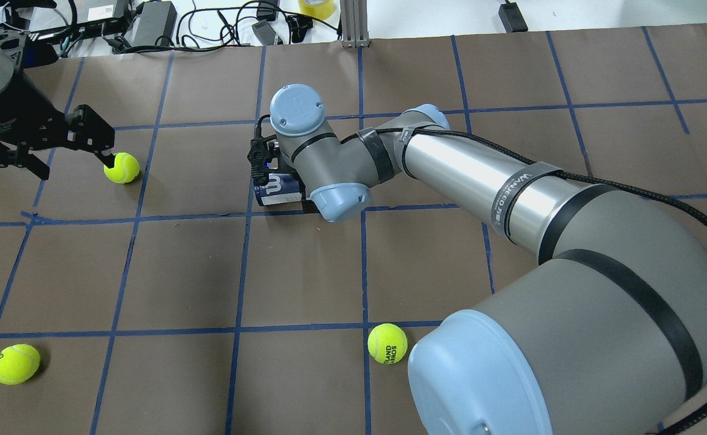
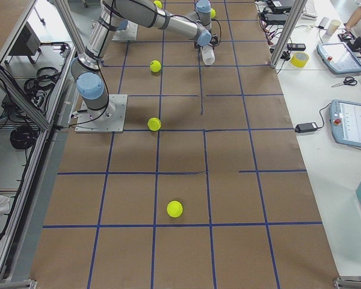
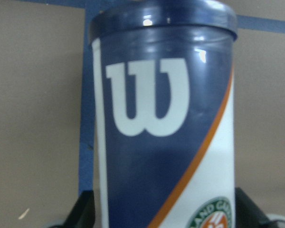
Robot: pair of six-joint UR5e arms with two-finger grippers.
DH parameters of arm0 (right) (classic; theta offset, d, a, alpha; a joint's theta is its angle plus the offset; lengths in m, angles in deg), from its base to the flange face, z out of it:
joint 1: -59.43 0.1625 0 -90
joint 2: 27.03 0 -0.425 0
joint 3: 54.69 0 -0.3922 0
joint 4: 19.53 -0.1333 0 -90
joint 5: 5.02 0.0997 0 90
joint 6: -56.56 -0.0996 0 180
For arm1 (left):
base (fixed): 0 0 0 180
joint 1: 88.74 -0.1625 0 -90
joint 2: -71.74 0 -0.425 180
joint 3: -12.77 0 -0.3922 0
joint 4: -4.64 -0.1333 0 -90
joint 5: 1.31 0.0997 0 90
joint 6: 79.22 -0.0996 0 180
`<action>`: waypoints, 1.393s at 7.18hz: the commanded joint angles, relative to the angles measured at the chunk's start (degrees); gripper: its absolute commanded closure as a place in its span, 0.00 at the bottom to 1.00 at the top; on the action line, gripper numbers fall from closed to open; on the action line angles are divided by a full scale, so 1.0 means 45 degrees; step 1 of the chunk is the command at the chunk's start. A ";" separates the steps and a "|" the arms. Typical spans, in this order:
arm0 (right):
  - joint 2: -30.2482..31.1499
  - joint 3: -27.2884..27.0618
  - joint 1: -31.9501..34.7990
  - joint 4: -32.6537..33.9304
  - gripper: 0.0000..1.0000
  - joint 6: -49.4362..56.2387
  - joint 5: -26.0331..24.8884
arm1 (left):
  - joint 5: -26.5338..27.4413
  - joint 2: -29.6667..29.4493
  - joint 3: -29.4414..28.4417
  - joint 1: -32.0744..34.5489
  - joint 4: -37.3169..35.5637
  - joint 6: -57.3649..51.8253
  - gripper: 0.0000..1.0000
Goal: Lift up tennis ball bucket
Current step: 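Lower the can and lay it on its side, then open the right gripper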
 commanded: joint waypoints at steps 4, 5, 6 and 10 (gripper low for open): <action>0.1252 0.0177 -0.0464 -0.0522 0.02 -0.0488 0.0145 | -0.0101 -0.0204 -0.0087 0.0086 -0.0214 0.0070 0.00; 0.1739 0.0099 -0.0872 -0.1183 0.02 -0.0663 0.0378 | -0.0837 -0.0282 -0.0028 0.0107 -0.0292 0.0089 0.00; 0.2518 0.0002 -0.1283 -0.1924 0.03 -0.1264 0.0709 | -0.2101 -0.0514 -0.0008 0.0126 -0.0448 0.0090 0.00; 0.5528 -0.0019 -0.4014 -0.6474 0.07 -0.1950 0.1725 | -0.5875 -0.1783 0.1490 0.0165 -0.3192 -0.0203 0.00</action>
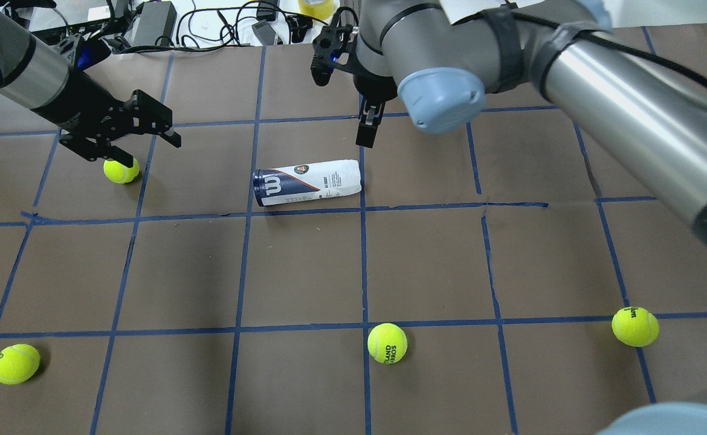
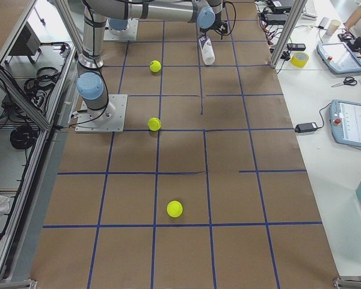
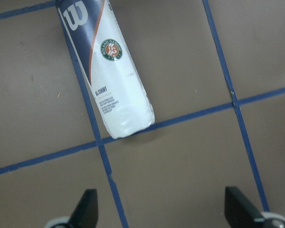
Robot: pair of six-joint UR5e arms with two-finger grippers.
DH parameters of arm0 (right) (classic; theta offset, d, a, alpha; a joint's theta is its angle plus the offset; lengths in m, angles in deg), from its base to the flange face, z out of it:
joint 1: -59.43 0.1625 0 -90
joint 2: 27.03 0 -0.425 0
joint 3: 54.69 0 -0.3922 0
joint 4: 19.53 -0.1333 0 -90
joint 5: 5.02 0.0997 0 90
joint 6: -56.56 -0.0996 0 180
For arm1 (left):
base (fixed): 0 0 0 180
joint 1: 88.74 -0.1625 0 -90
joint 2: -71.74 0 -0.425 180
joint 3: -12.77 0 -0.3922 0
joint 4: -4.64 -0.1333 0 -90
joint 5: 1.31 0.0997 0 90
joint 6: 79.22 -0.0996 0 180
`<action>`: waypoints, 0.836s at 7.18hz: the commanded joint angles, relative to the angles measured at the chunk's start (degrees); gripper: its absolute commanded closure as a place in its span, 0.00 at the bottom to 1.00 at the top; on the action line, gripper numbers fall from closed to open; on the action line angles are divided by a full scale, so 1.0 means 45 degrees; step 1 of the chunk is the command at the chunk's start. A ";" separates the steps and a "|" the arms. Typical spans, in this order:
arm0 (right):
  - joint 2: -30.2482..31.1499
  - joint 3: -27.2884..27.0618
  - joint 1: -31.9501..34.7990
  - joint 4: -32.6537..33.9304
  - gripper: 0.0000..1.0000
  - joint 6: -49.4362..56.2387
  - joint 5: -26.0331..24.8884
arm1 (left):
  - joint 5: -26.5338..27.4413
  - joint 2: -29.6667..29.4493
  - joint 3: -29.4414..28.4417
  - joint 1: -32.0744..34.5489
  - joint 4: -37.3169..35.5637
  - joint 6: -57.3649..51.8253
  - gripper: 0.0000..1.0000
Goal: Lift up tennis ball bucket
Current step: 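Reach the left gripper to the can's lid end while the right arm withdraws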
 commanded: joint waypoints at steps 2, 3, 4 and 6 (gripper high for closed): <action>0.1778 -0.0016 -0.2153 -0.2688 0.03 -0.0678 0.0367 | -0.2921 -0.1148 0.1080 0.0020 -0.2653 -0.0066 0.00; 0.2344 -0.0035 -0.2779 -0.4050 0.01 -0.1492 0.0192 | -0.3297 -0.1519 0.1140 0.0040 -0.2890 -0.0182 0.00; 0.2737 -0.0016 -0.3346 -0.4741 0.01 -0.1635 0.0171 | -0.3378 -0.1910 0.1237 0.0059 -0.2989 -0.1053 0.00; 0.3477 -0.0016 -0.3782 -0.5486 0.00 -0.4975 0.0074 | -0.3398 -0.2710 0.1646 0.0214 -0.4272 -0.1276 0.00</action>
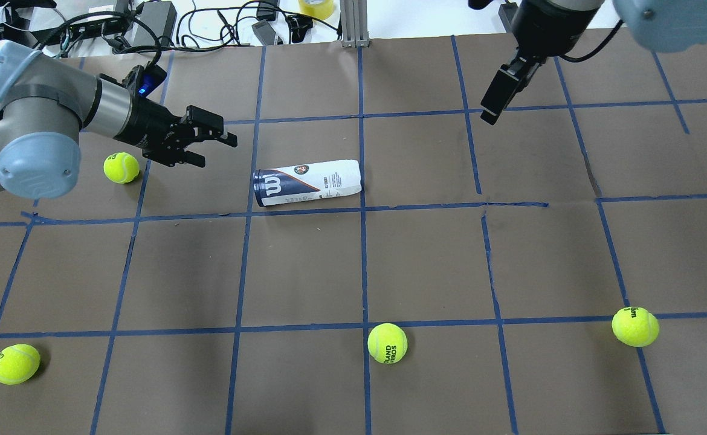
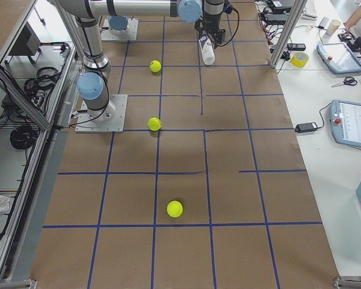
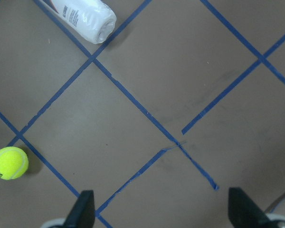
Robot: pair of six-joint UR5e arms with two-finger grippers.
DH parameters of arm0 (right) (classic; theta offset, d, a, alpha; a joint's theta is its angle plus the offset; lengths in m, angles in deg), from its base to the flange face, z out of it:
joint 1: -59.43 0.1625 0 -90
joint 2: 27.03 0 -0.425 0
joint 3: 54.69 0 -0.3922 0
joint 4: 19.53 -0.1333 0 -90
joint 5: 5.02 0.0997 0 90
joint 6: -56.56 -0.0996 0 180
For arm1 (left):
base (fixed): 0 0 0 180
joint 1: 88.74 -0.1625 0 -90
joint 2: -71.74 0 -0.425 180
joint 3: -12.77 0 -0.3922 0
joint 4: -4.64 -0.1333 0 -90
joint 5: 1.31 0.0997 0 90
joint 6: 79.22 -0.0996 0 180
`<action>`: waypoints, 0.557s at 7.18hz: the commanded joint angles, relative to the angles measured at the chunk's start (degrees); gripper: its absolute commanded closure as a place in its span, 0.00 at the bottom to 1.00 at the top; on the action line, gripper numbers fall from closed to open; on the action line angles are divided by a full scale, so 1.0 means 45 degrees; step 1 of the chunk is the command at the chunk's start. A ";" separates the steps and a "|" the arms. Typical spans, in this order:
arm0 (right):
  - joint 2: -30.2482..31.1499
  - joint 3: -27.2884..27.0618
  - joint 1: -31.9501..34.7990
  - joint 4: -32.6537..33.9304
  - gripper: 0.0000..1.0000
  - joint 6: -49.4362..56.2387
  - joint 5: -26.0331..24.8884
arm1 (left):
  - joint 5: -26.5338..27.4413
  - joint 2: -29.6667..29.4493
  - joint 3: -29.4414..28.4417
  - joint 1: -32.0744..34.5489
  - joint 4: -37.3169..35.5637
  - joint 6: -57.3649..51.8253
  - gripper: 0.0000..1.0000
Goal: Lift up tennis ball bucket
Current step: 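Reach the left gripper to the can's lid end while the right arm withdraws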
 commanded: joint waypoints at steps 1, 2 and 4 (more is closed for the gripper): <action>0.1271 -0.0094 -0.0198 -0.0594 0.00 -0.3823 -0.1068 | -0.0013 -0.0950 0.0341 0.0596 -0.1744 -0.0156 0.00; 0.1452 -0.0173 -0.0179 -0.0672 0.00 -0.5716 -0.1484 | -0.0051 -0.1457 0.0342 0.0678 -0.1967 -0.0175 0.00; 0.1785 -0.0193 0.0344 -0.1278 0.00 -0.8673 -0.1429 | -0.0709 -0.2065 0.0342 0.0718 -0.2320 -0.0175 0.00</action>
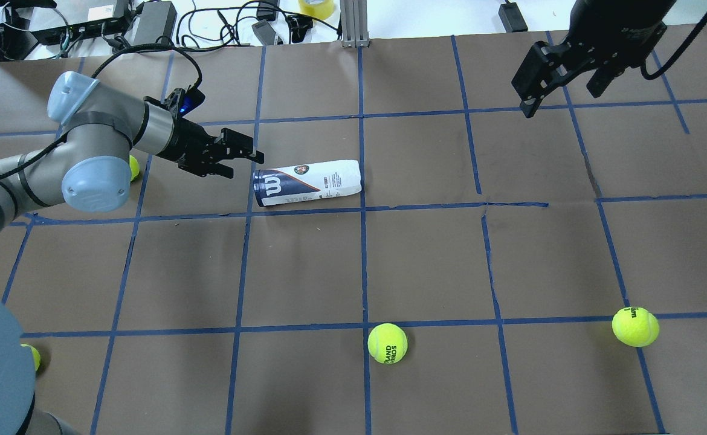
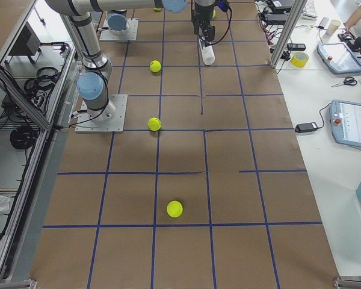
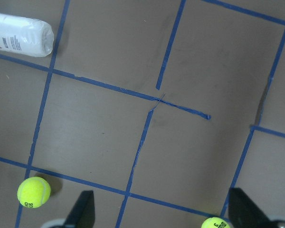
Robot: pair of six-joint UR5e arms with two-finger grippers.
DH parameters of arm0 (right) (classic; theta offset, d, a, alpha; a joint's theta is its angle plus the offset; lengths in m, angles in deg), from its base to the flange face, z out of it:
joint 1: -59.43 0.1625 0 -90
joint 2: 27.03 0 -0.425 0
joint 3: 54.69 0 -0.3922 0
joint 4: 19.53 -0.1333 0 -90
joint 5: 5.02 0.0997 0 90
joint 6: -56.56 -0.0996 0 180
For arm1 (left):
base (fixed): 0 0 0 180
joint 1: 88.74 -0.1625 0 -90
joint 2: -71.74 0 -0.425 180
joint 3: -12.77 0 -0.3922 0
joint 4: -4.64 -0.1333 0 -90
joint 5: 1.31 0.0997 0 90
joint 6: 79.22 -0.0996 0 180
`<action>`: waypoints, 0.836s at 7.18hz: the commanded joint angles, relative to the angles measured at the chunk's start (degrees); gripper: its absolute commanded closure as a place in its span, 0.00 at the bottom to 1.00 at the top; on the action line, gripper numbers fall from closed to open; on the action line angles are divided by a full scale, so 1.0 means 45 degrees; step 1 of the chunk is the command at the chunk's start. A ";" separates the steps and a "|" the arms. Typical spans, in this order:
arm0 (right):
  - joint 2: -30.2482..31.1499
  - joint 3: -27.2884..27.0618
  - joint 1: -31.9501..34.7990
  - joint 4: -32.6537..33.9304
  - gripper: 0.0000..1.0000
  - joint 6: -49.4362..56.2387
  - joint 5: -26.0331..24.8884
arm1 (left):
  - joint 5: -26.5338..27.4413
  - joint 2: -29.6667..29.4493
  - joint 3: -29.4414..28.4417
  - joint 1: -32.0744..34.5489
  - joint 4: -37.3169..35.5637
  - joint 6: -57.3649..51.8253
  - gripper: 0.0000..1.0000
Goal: Lift up tennis ball bucket
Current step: 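Reach the left gripper to the can's lid end while the right arm withdraws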
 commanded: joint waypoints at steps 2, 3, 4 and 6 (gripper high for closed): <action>0.0090 0.0039 0.1119 -0.0030 0.00 -0.3645 -0.0192 | -0.0964 -0.0658 0.0029 0.0081 -0.0314 0.0016 0.00; -0.0047 0.0000 0.1082 0.0030 0.00 -0.3629 -0.0250 | -0.0984 -0.0755 0.0048 0.0119 -0.0315 0.0035 0.00; -0.0048 -0.0058 0.1005 0.0146 0.00 -0.3068 -0.0269 | -0.0946 -0.0776 0.0164 0.0255 -0.0315 0.0074 0.00; -0.0048 -0.0078 0.0965 0.0167 0.00 -0.3004 -0.0289 | -0.0849 -0.0796 0.0244 0.0510 -0.0295 0.0696 0.00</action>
